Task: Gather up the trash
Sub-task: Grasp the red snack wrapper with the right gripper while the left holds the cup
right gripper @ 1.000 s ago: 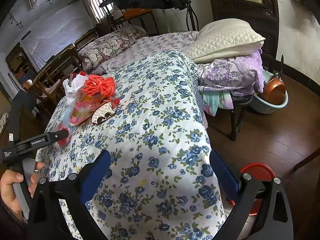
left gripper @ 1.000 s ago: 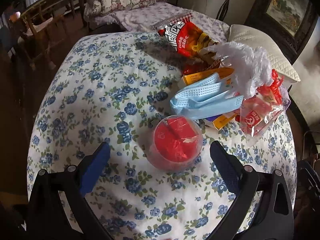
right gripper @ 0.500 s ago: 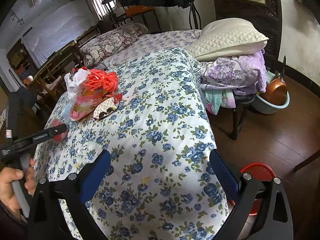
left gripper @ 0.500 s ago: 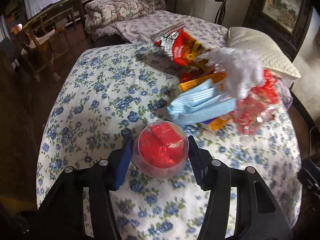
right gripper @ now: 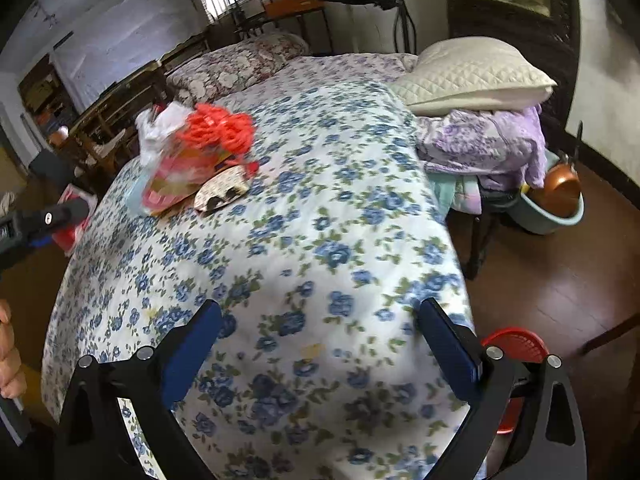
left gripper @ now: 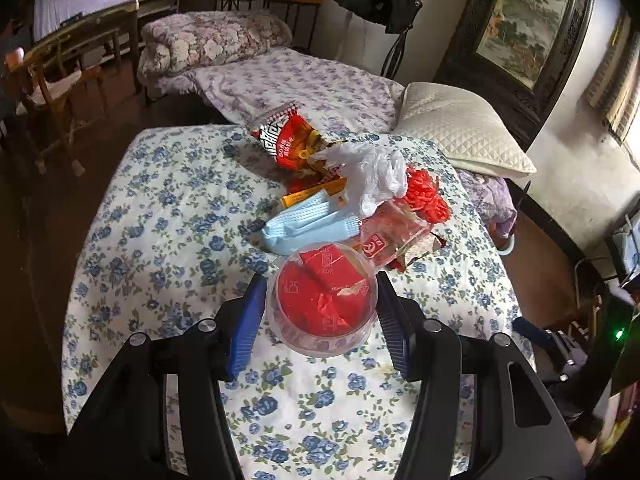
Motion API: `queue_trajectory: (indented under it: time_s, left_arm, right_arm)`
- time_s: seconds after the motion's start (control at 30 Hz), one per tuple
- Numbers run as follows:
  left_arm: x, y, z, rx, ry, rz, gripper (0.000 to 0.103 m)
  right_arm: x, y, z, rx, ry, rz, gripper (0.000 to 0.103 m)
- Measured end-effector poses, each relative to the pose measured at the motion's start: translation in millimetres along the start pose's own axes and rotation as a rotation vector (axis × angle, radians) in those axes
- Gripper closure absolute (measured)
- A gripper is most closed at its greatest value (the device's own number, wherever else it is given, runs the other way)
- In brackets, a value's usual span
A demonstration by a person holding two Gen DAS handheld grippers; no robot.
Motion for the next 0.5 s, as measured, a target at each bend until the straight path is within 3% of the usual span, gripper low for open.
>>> queue_trajectory:
  time_s: [0.3,0.5]
  left_arm:
    - [-10,13,2,0.060,0.038,0.018,0.049]
    - [-12,24,-2,0.097,0.033,-0.012,0.049]
  right_arm:
    - [-16,42,-22,0.120,-0.003,0.055,0.006]
    - [-33,70,-44,0.210,0.010,0.067,0.006]
Point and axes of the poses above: each gripper's, at about its wrist camera, not at the fingertips, and x roughly against the way its jaws point, y to its left, z to its underside, the point moved 3 cm from there along -x, roughly the way its jaws point, and after that the axes turned 14 degrees about z, right-handed, at the moved point
